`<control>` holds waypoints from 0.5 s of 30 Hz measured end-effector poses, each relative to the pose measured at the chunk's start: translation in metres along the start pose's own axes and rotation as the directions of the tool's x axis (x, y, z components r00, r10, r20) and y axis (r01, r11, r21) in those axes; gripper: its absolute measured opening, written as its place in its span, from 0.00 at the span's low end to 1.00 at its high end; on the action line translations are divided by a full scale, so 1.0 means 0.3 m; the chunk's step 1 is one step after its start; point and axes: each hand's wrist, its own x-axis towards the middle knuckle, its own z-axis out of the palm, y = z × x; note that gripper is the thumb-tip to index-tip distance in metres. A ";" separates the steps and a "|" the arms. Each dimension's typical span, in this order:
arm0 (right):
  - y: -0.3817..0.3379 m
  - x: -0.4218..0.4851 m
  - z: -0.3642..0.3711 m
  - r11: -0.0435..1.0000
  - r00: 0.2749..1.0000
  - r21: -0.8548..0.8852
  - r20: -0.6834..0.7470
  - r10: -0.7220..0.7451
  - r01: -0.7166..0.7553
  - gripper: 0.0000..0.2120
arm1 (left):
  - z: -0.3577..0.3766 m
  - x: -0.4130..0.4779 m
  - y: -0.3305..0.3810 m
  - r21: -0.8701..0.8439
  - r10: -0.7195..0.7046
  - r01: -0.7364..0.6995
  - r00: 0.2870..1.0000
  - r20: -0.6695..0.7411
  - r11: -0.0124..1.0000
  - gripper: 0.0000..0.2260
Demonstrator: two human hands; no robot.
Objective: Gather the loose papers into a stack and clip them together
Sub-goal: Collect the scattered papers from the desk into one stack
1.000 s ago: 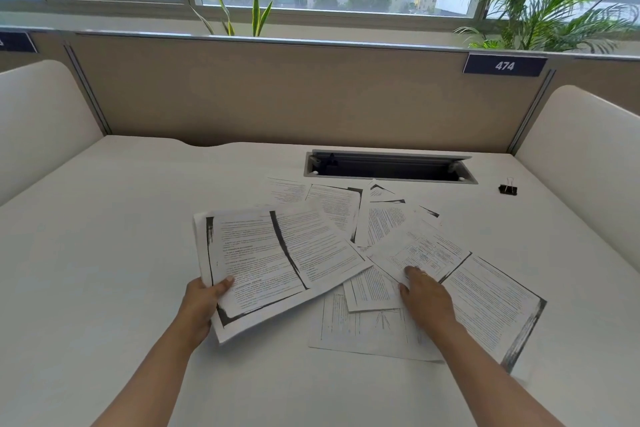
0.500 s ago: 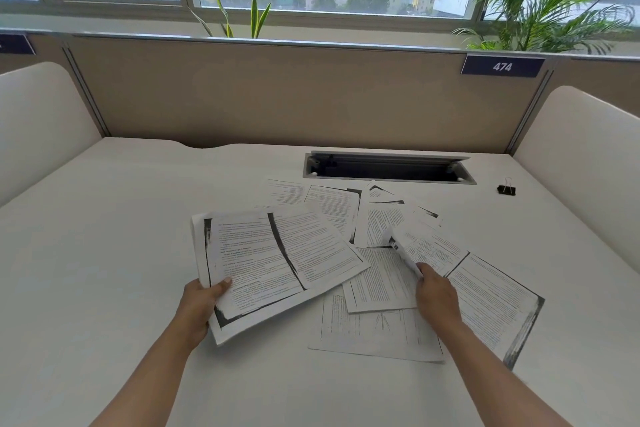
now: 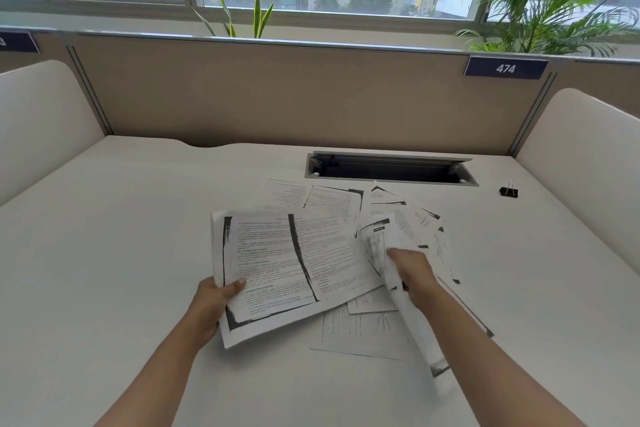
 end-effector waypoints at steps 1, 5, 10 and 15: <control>-0.013 -0.002 0.009 0.986 0.993 0.150 0.103 0.057 -0.072 0.16 | 0.001 -0.001 0.003 0.006 0.004 -0.004 1.000 0.013 1.000 0.13; -0.033 -0.003 0.037 0.839 0.944 0.488 0.318 0.085 -0.240 0.09 | 0.010 -0.005 0.009 0.016 -0.009 0.008 0.998 0.060 1.000 0.06; -0.026 -0.013 0.062 0.666 0.912 0.677 0.409 0.016 -0.315 0.08 | 0.025 -0.021 0.011 0.082 -0.034 0.026 0.995 0.096 0.996 0.06; 0.012 -0.011 0.069 0.873 0.886 0.428 0.463 0.010 -0.233 0.17 | 0.019 -0.016 0.003 0.215 -0.084 0.059 0.991 0.108 0.975 0.05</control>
